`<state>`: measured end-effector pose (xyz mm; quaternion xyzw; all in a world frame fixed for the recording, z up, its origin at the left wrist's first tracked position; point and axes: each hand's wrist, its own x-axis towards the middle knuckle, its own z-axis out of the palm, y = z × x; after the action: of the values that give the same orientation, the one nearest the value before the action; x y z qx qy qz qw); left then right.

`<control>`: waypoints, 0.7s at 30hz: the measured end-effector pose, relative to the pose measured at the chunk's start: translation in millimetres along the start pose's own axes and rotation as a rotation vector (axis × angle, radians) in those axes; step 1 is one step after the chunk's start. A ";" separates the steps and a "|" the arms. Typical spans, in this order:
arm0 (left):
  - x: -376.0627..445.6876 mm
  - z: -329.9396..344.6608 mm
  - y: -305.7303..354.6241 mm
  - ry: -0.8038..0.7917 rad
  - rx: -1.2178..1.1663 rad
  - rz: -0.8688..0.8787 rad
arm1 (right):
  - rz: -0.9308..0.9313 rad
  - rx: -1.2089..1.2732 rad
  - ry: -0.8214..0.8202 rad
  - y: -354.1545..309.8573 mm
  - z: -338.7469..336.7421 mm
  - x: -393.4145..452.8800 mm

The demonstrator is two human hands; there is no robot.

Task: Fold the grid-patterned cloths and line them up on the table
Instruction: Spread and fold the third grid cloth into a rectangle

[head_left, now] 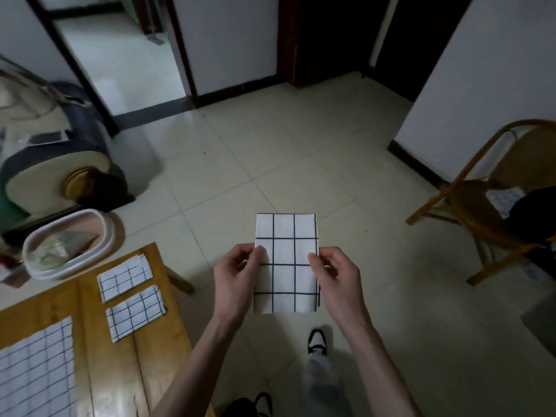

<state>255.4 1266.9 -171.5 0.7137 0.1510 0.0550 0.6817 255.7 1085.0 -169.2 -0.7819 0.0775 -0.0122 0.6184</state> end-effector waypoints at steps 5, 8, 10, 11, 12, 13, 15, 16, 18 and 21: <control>44.5 13.9 4.7 0.183 0.011 -0.018 | -0.015 -0.024 -0.153 0.5 13.4 75.8; 65.0 23.5 8.8 0.286 0.010 -0.018 | -0.036 -0.021 -0.268 -2.5 17.7 120.1; 74.9 27.1 10.6 0.345 -0.004 -0.025 | -0.066 -0.022 -0.342 -6.9 23.1 147.6; 78.3 28.2 11.6 0.368 -0.010 -0.027 | -0.085 -0.027 -0.376 -9.0 27.1 160.0; 80.5 28.5 13.2 0.392 -0.009 -0.029 | -0.096 -0.031 -0.408 -11.0 31.6 171.3; 82.0 27.5 14.6 0.423 -0.001 -0.034 | -0.097 -0.030 -0.441 -13.1 36.5 180.8; 81.9 23.8 17.1 0.501 0.012 -0.040 | -0.100 -0.020 -0.515 -17.7 48.3 195.0; 81.3 21.5 17.7 0.538 0.021 -0.042 | -0.105 -0.018 -0.554 -20.2 55.6 200.0; 79.1 14.8 17.1 0.617 0.030 -0.053 | -0.112 -0.020 -0.632 -26.0 72.5 206.2; 74.7 -0.3 12.2 0.736 0.013 -0.061 | -0.131 -0.029 -0.754 -33.1 101.9 209.9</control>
<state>327.9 1288.7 -168.9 0.6456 0.4078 0.2866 0.5786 478.2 1162.1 -177.1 -0.7436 -0.2054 0.2379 0.5901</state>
